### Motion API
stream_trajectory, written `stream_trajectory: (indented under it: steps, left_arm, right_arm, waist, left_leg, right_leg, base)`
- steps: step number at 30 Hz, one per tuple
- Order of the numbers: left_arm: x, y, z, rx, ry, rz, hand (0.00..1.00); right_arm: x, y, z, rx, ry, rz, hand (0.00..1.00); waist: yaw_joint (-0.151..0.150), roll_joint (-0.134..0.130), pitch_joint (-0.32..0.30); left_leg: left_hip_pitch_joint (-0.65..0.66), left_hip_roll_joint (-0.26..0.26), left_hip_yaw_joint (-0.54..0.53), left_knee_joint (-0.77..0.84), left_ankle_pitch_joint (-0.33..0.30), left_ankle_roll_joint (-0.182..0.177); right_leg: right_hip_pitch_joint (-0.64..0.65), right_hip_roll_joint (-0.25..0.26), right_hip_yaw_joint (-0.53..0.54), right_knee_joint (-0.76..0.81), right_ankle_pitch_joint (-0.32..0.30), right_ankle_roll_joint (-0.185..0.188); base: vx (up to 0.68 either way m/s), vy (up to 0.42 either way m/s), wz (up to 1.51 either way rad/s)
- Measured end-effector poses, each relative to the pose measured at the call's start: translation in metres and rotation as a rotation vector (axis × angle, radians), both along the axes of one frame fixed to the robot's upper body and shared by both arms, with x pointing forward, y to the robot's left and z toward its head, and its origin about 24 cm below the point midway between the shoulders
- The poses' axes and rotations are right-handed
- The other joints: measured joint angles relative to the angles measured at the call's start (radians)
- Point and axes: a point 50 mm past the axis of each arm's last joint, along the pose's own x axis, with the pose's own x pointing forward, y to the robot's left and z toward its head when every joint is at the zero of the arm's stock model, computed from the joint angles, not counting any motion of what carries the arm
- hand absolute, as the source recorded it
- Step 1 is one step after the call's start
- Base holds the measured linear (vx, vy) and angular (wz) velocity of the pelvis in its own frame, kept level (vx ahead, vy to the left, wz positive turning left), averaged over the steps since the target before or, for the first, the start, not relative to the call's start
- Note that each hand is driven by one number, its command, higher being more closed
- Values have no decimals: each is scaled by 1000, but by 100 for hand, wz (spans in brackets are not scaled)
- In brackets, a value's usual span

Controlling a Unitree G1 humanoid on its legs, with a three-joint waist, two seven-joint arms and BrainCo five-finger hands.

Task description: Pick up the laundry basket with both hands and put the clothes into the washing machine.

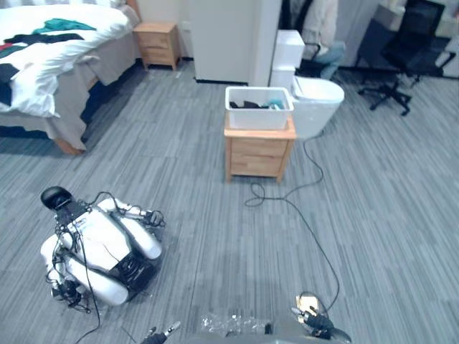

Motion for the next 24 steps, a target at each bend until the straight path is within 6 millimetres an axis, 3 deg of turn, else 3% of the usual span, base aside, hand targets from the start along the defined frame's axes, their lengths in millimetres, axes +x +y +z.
stream_trajectory:
  steps: [1,4,6,7,8,9,10,11,13,15,17,18,19,21,22,24]
  left_arm:
    - [0,0,0,-1,1,1,0]
    - [4,-5,0,-16,-17,22,0]
    - [14,-10,1,-31,-50,43,0]
    - [17,-11,1,-35,-57,50,0]
    - [21,-16,0,-51,-67,64,0]
    - [21,-21,0,-62,-67,62,0]
    - [20,-23,-1,-71,-64,72,0]
    - [18,-28,-2,-84,-56,85,0]
    - [31,-35,0,-109,-92,88,0]
    - [32,-43,0,-132,-99,90,0]
    - [39,-42,2,-126,-126,62,0]
    - [45,-41,4,-119,-150,38,0]
    - [49,-39,6,-108,-168,21,0]
    - [55,-33,10,-89,-202,39,0]
    - [56,-31,11,-78,-209,53,0]
    - [52,-29,10,-73,-202,81,0]
  right_arm:
    - [1,0,0,1,-4,-6,0]
    - [1,-6,1,16,-17,-101,0]
    - [-3,-11,0,33,-20,-223,0]
    - [-4,-8,0,41,-17,-239,0]
    - [-6,-7,-1,49,-9,-256,0]
    - [-8,-9,-1,48,-7,-263,0]
    - [-9,-11,-1,41,-6,-266,0]
    - [-9,-16,0,29,-9,-260,0]
    - [6,-13,3,39,-45,-252,0]
    - [25,-7,8,47,-95,-198,0]
    - [40,9,11,84,-125,-169,0]
    - [53,21,15,101,-145,-136,0]
    - [59,31,17,114,-155,-110,0]
    - [70,47,21,139,-178,-60,0]
    - [73,50,23,148,-188,-60,0]
    - [76,50,25,141,-207,-53,0]
  waist:
    - [0,0,0]
    - [-8,16,-1]
    - [-8,28,-1]
    - [-8,25,-1]
    - [-22,23,-2]
    - [-41,39,-7]
    - [-48,51,-25]
    - [-52,81,-48]
    - [-38,84,-56]
    - [-20,125,-46]
    - [-1,137,-35]
    - [19,126,-22]
    - [31,118,-16]
    - [56,88,1]
    - [60,76,8]
    - [75,66,12]
  left_leg:
    - [5,3,0,0,-10,1]
    - [45,37,3,-1,-66,21]
    - [66,77,-9,-5,-113,8]
    - [73,80,-18,-7,-126,-1]
    - [94,85,-44,-6,-153,-16]
    - [125,111,-77,1,-190,-33]
    - [140,140,-87,9,-199,-45]
    - [137,177,-116,47,-210,-65]
    - [22,163,-139,337,-139,-162]
    - [-138,152,-127,846,100,-288]
    - [-228,157,-89,1083,84,-272]
    - [-298,157,-71,1165,53,-223]
    - [-348,157,-61,1171,22,-198]
    - [-445,166,-52,1040,-41,-173]
    - [-475,183,-45,933,-52,-155]
    - [-508,229,-27,612,-49,-156]
  right_leg:
    - [-15,-8,-19,0,-2,2]
    - [-54,-3,-162,-236,2,-6]
    - [-40,55,-247,-565,81,-10]
    - [-38,66,-248,-627,104,-15]
    - [-30,81,-241,-699,141,-31]
    - [-9,99,-232,-705,219,-78]
    - [8,121,-240,-712,255,-111]
    - [29,150,-267,-717,262,-138]
    - [39,154,-282,-650,239,-180]
    - [202,185,-256,-701,187,-218]
    - [298,210,-213,-731,158,-226]
    - [358,211,-180,-745,146,-229]
    - [392,205,-155,-754,146,-229]
    - [472,172,-108,-787,136,-216]
    - [501,150,-91,-796,117,-189]
    - [555,103,-62,-828,32,-134]
  base:
    - [219,9,-8]
    - [233,11,-20]
    - [427,-20,-6]
    - [486,-77,26]
    - [570,-130,58]
    - [618,-152,72]
    - [559,-140,76]
    - [749,-182,52]
    - [786,-202,22]
    - [712,-115,-10]
    - [566,-19,-45]
    - [436,26,-65]
    - [414,45,-71]
    - [378,101,-69]
    - [449,155,-77]
    - [451,190,-63]
